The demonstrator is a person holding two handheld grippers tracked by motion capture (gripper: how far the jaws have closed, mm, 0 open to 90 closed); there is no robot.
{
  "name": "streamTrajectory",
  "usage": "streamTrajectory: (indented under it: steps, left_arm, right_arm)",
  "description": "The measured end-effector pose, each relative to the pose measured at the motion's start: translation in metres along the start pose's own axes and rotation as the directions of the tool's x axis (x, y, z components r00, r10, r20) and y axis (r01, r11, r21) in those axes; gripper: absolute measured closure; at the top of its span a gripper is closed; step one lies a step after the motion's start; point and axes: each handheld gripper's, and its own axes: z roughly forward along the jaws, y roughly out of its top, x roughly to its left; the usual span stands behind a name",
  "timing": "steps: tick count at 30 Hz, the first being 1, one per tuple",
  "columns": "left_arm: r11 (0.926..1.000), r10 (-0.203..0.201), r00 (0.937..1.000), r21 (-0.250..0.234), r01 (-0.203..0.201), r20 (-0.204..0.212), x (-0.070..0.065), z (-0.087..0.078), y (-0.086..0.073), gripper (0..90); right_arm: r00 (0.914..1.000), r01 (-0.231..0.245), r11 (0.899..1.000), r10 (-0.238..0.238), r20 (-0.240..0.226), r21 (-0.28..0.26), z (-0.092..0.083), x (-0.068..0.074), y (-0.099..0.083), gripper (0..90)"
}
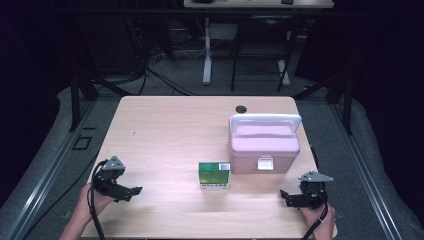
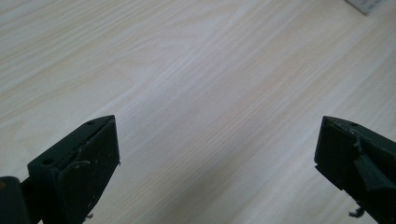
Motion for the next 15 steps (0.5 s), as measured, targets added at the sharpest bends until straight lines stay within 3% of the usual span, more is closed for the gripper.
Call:
streamTrajectory:
  steps: [1, 5, 15]
  left_arm:
    - [0.9992, 0.032, 0.9992, 0.025, -0.032, 0.023, -0.004, -0.004, 0.009, 0.1]
    - [0.9959, 0.078, 0.9958, 0.043, -0.08, 0.049, -0.009, -0.011, 0.024, 0.1]
    - [0.9851, 0.155, 0.9861, 0.066, -0.159, 0.059, -0.014, -0.022, 0.05, 0.1]
  right_arm:
    - [1.0, -0.001, 1.0, 0.001, -0.001, 0.001, 0.0, 0.0, 0.0, 0.0]
    - [1.0, -0.001, 1.0, 0.001, -0.001, 0.001, 0.0, 0.0, 0.0, 0.0]
    - [1.0, 0.001, 1.0, -0.001, 0.002, 0.004, -0.001, 0.001, 0.0, 0.0]
